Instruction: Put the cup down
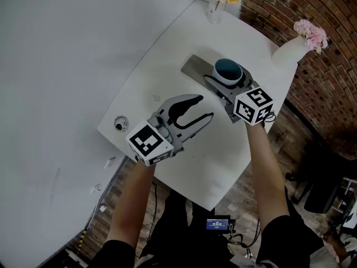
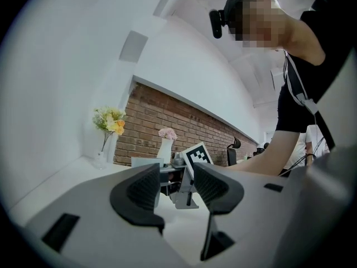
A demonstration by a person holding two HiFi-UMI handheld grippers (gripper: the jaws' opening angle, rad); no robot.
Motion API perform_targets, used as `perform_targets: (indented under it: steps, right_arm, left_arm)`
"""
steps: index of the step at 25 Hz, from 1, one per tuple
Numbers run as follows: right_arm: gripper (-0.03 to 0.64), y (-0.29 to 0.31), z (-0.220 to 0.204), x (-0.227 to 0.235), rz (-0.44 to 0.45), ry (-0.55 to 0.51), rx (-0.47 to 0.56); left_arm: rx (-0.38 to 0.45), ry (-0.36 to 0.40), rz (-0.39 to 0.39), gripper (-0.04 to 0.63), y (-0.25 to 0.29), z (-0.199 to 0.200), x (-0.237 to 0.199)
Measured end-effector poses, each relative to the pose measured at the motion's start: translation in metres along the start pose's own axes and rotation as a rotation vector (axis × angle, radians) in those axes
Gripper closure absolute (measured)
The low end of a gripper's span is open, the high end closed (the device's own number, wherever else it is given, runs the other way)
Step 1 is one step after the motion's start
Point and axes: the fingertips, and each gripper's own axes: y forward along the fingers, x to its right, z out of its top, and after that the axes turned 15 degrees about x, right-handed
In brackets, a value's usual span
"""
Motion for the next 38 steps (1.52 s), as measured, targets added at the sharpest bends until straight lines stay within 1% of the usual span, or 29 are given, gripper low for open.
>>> perform_targets:
  steps: [5, 12, 17, 20, 26, 30, 33, 38]
  right_arm:
    - [0.219, 0.017, -0.017, 0.008, 0.022, -0.058, -0.042]
    - [0.219, 0.031, -0.037, 0.023, 0.01, -0.055, -0.06]
    - [0.219, 0.034, -0.038, 0.024, 0.014, -0.064, -0.036]
    - [0.219, 0.03, -0.038, 0.02, 0.036, -0.1, -0.026]
    - [0.219, 0.02, -0.041, 0.01, 0.111, -0.192, -0.021]
    - [0.219, 0.015, -0.043, 0.006, 0.135, -0.221, -0.008]
    - [0.219, 0.012, -0.052, 0.005, 0.139, -0.252, -0.03]
    - [0.218, 0.008, -0.059, 0.012, 0.107, -0.215, -0.042]
  left_arm:
    - [0.032, -0.03, 0.001, 0.416, 0.001, 0.003, -0.005]
    - [0.03, -0.033, 0.021, 0.416, -0.002, 0.0, -0.013]
    - [0.033, -0.039, 0.034, 0.416, -0.006, 0.0, -0.017]
    - [0.036, -0.04, 0.037, 0.416, -0.006, 0.001, -0.019]
    - [0.042, -0.04, 0.027, 0.416, -0.006, 0.003, -0.016]
    - [0.035, -0.04, 0.025, 0.416, -0.006, 0.0, -0.014]
    - [0.036, -0.037, 0.025, 0.416, -0.007, 0.002, -0.013]
    - [0.035, -0.033, 0.025, 0.416, -0.007, 0.005, -0.016]
